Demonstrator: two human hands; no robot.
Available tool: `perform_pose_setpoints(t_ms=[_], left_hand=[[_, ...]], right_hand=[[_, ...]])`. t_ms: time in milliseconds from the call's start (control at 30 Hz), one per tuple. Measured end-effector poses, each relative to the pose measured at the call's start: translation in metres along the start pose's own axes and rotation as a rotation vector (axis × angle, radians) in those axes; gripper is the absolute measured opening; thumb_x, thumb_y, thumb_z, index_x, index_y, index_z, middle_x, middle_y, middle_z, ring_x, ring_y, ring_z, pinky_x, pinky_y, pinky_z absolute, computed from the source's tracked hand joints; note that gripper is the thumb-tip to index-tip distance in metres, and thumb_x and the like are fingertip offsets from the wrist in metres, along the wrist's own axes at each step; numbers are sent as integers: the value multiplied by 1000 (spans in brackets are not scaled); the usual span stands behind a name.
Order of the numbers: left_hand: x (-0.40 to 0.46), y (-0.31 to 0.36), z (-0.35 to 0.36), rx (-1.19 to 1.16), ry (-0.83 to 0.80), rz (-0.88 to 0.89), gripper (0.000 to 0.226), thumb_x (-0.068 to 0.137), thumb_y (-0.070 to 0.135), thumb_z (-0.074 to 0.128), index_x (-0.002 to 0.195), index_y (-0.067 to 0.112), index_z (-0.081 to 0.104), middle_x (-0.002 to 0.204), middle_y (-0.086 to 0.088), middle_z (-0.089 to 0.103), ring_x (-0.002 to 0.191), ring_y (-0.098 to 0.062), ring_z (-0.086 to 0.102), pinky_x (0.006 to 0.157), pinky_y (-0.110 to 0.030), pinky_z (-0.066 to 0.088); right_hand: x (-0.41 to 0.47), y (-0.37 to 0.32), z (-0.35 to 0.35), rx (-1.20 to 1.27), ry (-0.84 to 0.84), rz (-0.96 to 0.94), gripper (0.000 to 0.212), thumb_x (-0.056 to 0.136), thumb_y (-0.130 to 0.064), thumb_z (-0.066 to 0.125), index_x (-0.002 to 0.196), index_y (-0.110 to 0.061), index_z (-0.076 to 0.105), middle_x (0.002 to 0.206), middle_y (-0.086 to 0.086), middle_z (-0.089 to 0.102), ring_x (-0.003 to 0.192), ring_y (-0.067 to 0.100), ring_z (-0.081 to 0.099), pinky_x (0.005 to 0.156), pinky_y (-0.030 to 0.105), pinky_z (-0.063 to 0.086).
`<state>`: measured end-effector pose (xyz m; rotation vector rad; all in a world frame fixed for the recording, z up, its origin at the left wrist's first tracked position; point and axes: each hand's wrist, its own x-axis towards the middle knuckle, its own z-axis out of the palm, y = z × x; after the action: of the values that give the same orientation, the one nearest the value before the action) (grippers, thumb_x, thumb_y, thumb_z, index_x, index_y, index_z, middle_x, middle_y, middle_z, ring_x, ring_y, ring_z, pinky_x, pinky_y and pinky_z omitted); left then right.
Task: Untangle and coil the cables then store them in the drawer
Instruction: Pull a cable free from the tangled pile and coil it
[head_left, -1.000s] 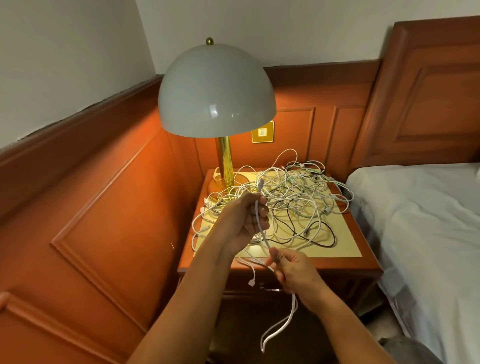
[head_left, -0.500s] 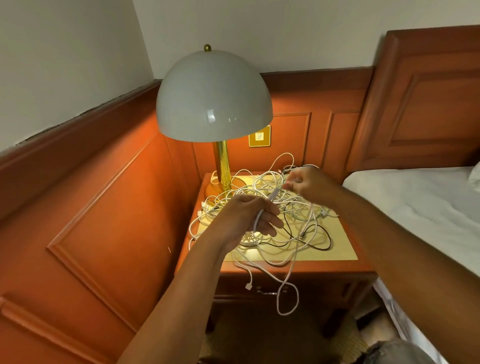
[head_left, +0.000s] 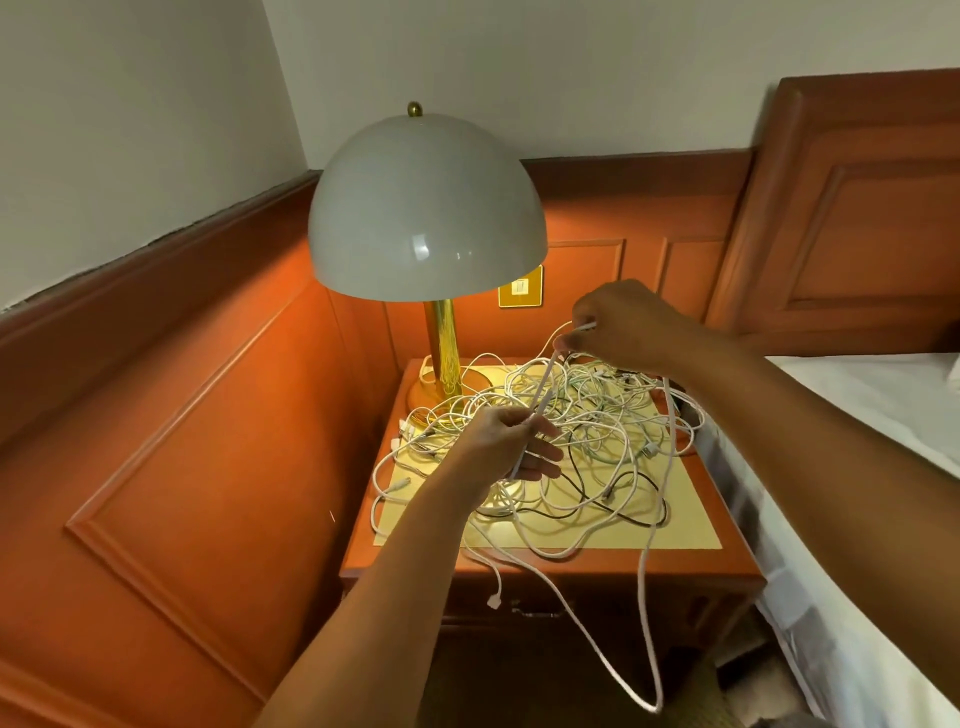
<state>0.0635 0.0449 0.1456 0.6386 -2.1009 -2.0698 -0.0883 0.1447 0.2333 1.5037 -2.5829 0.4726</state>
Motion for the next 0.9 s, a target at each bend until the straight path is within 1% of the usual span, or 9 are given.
perform_pose_setpoints(t_ms=[133, 233, 400, 500, 567, 633, 700, 833, 900], left_hand=[[13, -3, 5, -92, 109, -61, 32, 104, 17, 39, 93, 1, 65, 83, -13, 71, 72, -21, 70, 66, -29, 55], [21, -8, 5, -261, 153, -100, 31, 104, 17, 38, 99, -1, 64, 84, -12, 72, 76, -22, 70, 72, -31, 55], [27, -6, -1, -592, 127, -152, 32, 105, 16, 36, 110, -1, 62, 92, -15, 74, 87, -25, 72, 83, -35, 55], [28, 3, -3, -651, 107, -164, 33, 104, 12, 34, 108, -4, 62, 88, -14, 75, 82, -24, 73, 79, -33, 57], [28, 8, -3, -670, 108, -159, 33, 104, 10, 32, 106, -5, 62, 86, -14, 75, 78, -23, 73, 75, -32, 59], [27, 11, -3, -708, 97, -152, 34, 104, 9, 30, 105, -5, 61, 85, -14, 74, 76, -22, 73, 74, -31, 59], [26, 13, -5, -723, 75, -146, 33, 103, 9, 31, 104, -6, 61, 86, -15, 74, 77, -23, 73, 76, -32, 58], [21, 16, -6, -746, 29, -126, 31, 101, 12, 37, 102, -5, 64, 87, -16, 74, 77, -24, 73, 77, -31, 58], [18, 17, -7, -741, 2, -100, 31, 101, 10, 38, 100, -4, 65, 84, -15, 74, 75, -23, 73, 72, -29, 59]], right_hand=[[-17, -7, 0, 222, -70, 55, 24, 95, -23, 59, 87, -6, 73, 75, 3, 63, 70, 20, 55, 60, 28, 35], [-42, -14, 15, 484, -72, 174, 26, 98, -16, 49, 91, -9, 72, 59, -10, 49, 52, 9, 42, 53, 25, 28], [-85, -18, 71, 962, -34, 347, 26, 99, -7, 45, 95, -16, 69, 57, 1, 42, 46, 12, 32, 44, 26, 24], [-109, -30, 103, 1152, 23, 422, 20, 98, -12, 51, 103, -20, 69, 56, -1, 43, 42, 7, 31, 40, 23, 24], [-119, -39, 119, 1214, 49, 441, 14, 98, -21, 55, 99, -16, 68, 55, 1, 44, 41, 6, 31, 39, 21, 25], [-127, -46, 131, 1285, 58, 482, 28, 96, -32, 55, 87, -7, 64, 52, 3, 39, 41, 8, 28, 41, 21, 23], [-134, -50, 141, 1356, 22, 505, 35, 96, -36, 52, 84, -4, 61, 53, 5, 36, 43, 10, 25, 41, 21, 21], [-142, -50, 152, 1602, -145, 455, 23, 100, -3, 41, 107, -2, 64, 64, 3, 46, 50, 10, 34, 46, 22, 30], [-141, -45, 156, 1593, -163, 452, 23, 100, -1, 41, 107, 0, 63, 64, 3, 48, 50, 12, 36, 46, 23, 32]])
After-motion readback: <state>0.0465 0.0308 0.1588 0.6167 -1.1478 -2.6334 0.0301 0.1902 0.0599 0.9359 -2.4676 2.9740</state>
